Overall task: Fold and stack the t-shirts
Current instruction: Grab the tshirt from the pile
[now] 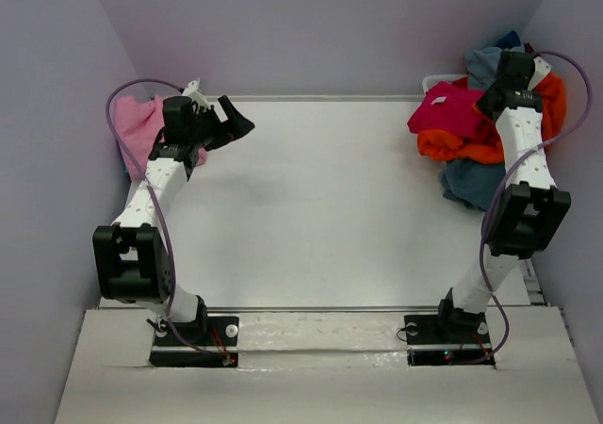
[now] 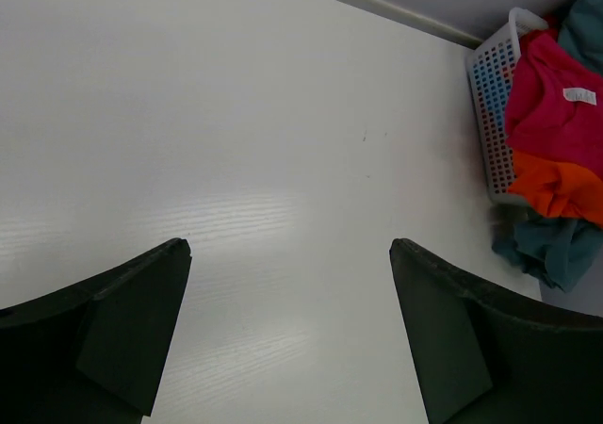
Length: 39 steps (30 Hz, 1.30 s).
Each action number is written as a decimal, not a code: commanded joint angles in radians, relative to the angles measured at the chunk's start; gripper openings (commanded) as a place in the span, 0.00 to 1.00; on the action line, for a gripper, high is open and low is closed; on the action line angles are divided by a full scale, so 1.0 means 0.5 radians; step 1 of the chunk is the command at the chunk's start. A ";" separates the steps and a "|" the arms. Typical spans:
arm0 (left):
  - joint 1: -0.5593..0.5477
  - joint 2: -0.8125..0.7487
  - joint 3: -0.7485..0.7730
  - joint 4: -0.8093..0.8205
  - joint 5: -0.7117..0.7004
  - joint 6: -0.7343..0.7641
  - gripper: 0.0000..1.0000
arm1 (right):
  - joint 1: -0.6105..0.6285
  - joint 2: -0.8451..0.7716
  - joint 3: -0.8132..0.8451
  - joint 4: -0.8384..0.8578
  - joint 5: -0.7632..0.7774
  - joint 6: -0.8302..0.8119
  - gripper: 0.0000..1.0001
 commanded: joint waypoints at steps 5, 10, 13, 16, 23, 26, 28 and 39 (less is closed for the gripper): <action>-0.008 -0.017 0.032 0.037 0.055 0.023 0.99 | -0.008 -0.372 -0.104 0.019 -0.272 0.084 0.07; -0.008 -0.004 0.023 0.046 0.080 0.011 0.99 | -0.008 -0.678 -0.315 0.043 -0.486 0.115 0.07; -0.026 0.005 0.026 0.050 0.089 0.005 0.99 | 0.011 -0.820 -0.325 -0.021 -0.600 0.091 0.07; -0.044 0.008 0.026 0.046 0.077 0.011 0.99 | 0.011 -0.988 -0.377 -0.055 -0.640 0.048 0.07; -0.066 0.029 0.048 0.025 0.073 0.023 0.99 | 0.011 -0.861 -0.224 -0.143 -0.361 -0.014 0.07; -0.066 0.026 0.051 0.016 0.073 0.032 0.99 | 0.011 -0.588 0.037 -0.199 -0.324 0.023 0.07; -0.066 0.020 0.048 -0.003 0.064 0.057 0.99 | -0.017 -0.462 0.156 -0.205 -0.346 0.084 0.07; -0.066 0.029 0.023 0.007 0.086 0.060 0.99 | -0.210 0.085 0.798 -0.448 -0.330 0.207 0.07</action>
